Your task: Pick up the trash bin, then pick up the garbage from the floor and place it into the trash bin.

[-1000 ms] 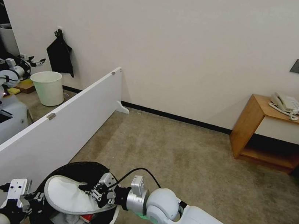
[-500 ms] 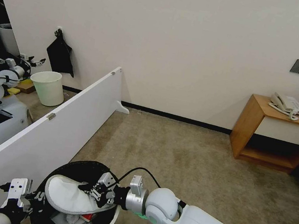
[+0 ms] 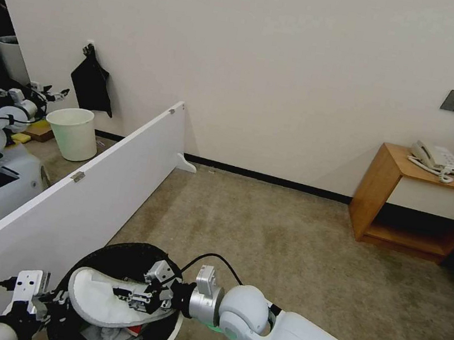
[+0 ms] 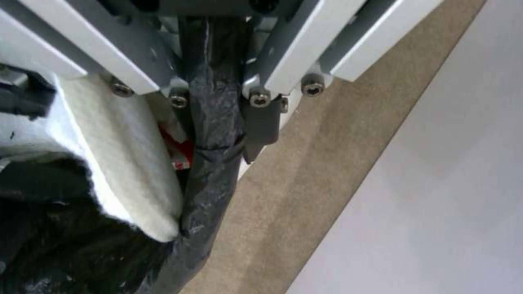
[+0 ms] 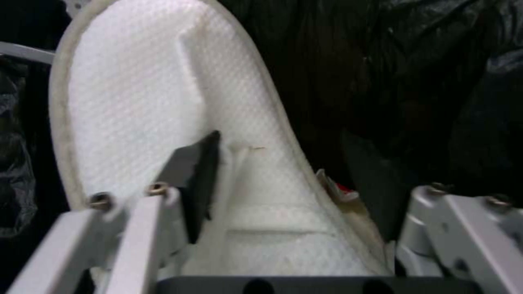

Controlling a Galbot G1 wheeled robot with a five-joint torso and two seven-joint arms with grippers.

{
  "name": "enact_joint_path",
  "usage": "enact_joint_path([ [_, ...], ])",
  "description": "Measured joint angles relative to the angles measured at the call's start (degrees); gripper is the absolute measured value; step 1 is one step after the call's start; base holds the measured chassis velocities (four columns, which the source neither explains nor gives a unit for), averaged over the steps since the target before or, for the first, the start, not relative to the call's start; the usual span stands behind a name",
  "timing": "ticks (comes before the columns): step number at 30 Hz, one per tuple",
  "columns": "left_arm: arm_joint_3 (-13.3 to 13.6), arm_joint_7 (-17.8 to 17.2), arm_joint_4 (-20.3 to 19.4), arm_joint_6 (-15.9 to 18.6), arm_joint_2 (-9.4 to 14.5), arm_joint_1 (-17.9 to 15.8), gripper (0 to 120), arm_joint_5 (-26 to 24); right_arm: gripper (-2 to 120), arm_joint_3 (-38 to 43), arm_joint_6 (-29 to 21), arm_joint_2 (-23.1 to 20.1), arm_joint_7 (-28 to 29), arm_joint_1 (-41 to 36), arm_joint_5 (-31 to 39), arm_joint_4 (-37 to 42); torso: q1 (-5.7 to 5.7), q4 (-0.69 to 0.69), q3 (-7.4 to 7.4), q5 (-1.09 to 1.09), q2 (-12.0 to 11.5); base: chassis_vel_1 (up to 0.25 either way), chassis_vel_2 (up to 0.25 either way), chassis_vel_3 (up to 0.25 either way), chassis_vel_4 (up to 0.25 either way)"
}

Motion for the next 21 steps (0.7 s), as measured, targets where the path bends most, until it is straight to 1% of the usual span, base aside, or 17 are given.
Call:
enact_joint_path([
  [1, 0.0, 0.0, 0.0, 0.0, 0.0, 0.0, 2, 0.0, 65, 0.0, 0.0, 0.0, 0.0, 0.0, 0.0, 0.0, 0.0, 0.0, 0.0, 0.0, 0.0, 0.0, 0.0, 0.0, 0.0],
  [2, 0.0, 0.0, 0.0, 0.0, 0.0, 0.0, 2, 0.0, 68, 0.0, 0.0, 0.0, 0.0, 0.0, 0.0, 0.0, 0.0, 0.0, 0.0, 0.0, 0.0, 0.0, 0.0, 0.0, 0.0],
  [3, 0.0, 0.0, 0.0, 0.0, 0.0, 0.0, 2, 0.0, 76, 0.1, 0.0, 0.0, 0.0, 0.0, 0.0, 0.0, 0.0, 0.0, 0.0, 0.0, 0.0, 0.0, 0.0, 0.0, 0.0],
  [4, 0.0, 0.0, 0.0, 0.0, 0.0, 0.0, 2, 0.0, 76, 0.1, 0.0, 0.0, 0.0, 0.0, 0.0, 0.0, 0.0, 0.0, 0.0, 0.0, 0.0, 0.0, 0.0, 0.0, 0.0],
  [6, 0.0, 0.0, 0.0, 0.0, 0.0, 0.0, 2, -0.1, 86, 0.2, 0.1, 0.0, 0.1, -0.1, 0.0, 0.1, 0.0, 0.0, 0.0, 0.0, 0.0, 0.0, 0.0, 0.0, 0.0],
  [7, 0.0, 0.0, 0.0, 0.0, 0.0, 0.0, 2, -0.1, 86, 0.2, 0.1, 0.0, 0.1, -0.1, 0.0, 0.1, 0.0, 0.0, 0.0, 0.0, 0.0, 0.0, 0.0, 0.0, 0.0],
  [9, 0.0, 0.0, 0.1, 0.0, -0.1, 0.0, 2, -0.1, 98, 0.4, 0.3, 0.1, 0.2, -0.1, 0.0, 0.0, 0.0, 0.0, 0.0, 0.0, 0.0, 0.0, 0.0, 0.0, 0.0],
  [11, 0.0, 0.0, 0.2, 0.0, -0.1, 0.1, 2, -0.1, 99, 0.6, 0.4, 0.2, 0.3, 0.0, 0.0, 0.0, 0.0, 0.0, 0.0, 0.0, 0.0, 0.0, 0.0, 0.0, 0.0],
  [21, 0.0, 0.3, 0.4, -0.1, -0.1, 0.2, 2, -0.2, 100, 2.4, 1.4, 0.1, 0.3, 0.1, 0.1, -0.1, 0.0, 0.0, 0.0, 0.0, 0.0, 0.0, 0.0, 0.0, 0.0],
])
